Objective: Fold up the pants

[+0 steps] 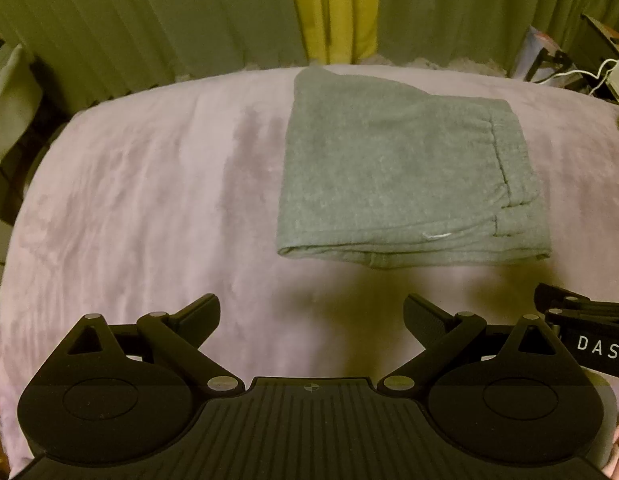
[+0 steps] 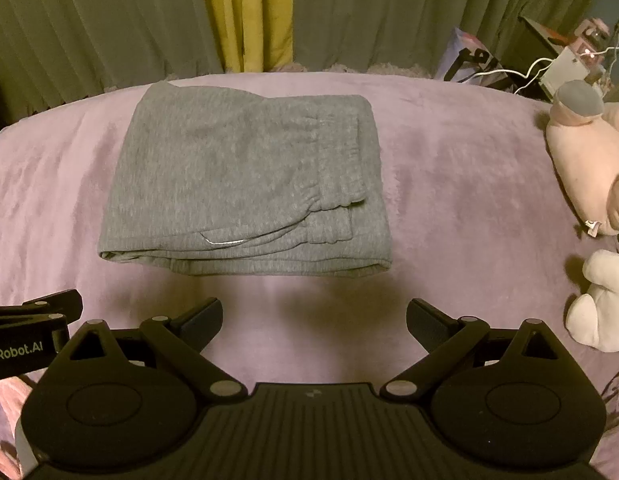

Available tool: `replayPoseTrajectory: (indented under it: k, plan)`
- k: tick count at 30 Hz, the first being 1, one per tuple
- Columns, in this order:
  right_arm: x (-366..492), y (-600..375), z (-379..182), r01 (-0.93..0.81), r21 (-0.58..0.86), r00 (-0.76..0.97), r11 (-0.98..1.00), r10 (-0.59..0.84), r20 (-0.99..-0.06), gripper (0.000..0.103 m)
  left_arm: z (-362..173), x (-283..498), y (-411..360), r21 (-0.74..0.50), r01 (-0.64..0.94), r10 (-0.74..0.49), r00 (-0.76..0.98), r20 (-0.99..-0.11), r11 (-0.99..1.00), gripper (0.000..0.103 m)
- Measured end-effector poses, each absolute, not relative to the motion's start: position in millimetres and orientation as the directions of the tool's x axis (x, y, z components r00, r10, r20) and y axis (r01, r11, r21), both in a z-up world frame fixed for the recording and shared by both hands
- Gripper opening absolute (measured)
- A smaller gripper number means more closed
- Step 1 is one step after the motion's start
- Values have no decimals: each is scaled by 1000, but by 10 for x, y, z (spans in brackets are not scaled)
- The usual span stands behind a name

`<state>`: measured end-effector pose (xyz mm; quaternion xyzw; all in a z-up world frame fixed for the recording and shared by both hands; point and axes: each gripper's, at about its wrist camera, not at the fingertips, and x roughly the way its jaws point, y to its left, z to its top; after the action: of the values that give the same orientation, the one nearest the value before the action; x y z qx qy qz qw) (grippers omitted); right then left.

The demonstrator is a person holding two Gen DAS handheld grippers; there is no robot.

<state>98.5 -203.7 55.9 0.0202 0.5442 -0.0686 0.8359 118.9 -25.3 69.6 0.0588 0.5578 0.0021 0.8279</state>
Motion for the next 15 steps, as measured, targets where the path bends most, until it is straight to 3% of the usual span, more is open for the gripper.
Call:
replayPoseTrajectory:
  k: [15]
  plan:
    - [995, -2029, 501, 133, -34, 388, 990, -84, -918, 99, 645, 1194, -255, 99, 62, 70, 367, -928, 993, 101]
